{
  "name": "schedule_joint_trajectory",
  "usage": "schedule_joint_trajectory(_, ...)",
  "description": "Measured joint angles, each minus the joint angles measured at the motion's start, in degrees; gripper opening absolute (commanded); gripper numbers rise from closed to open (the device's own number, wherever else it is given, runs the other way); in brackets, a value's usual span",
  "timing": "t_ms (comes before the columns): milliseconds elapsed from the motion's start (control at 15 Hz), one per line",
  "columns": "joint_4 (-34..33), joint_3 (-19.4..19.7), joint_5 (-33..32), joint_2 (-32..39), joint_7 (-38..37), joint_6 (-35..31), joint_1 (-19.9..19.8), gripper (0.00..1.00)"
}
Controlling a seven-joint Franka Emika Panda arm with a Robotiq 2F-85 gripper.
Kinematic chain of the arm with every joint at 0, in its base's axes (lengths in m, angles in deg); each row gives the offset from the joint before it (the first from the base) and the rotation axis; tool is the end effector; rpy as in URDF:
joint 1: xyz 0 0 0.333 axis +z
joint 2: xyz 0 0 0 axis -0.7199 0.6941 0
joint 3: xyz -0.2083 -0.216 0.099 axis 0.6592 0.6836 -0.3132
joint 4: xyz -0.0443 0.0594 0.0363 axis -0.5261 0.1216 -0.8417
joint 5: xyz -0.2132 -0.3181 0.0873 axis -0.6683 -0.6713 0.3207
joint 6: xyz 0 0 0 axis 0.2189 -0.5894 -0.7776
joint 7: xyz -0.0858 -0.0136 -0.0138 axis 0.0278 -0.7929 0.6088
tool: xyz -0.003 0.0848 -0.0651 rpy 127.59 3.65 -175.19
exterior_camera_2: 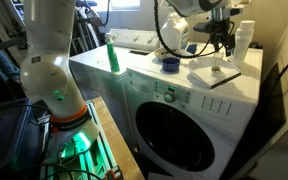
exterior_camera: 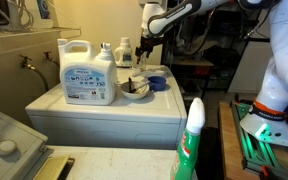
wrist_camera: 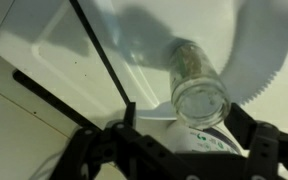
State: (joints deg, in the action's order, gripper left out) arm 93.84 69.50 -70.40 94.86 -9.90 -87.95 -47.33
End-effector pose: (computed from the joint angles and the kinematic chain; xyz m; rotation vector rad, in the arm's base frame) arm 0.6840 -0.0930 0.4056 2.9264 -0.4984 0.4070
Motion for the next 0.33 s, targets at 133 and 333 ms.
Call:
schedule_joint_trajectory(133, -0.2, 0.0, 0.0, -2.7, 0.0, 0.0, 0.1, 1.0)
schedule_joint_trajectory(333, 0.4, -0.5, 1.0, -9.7, 1.8, -2.1, 0.0, 0.99)
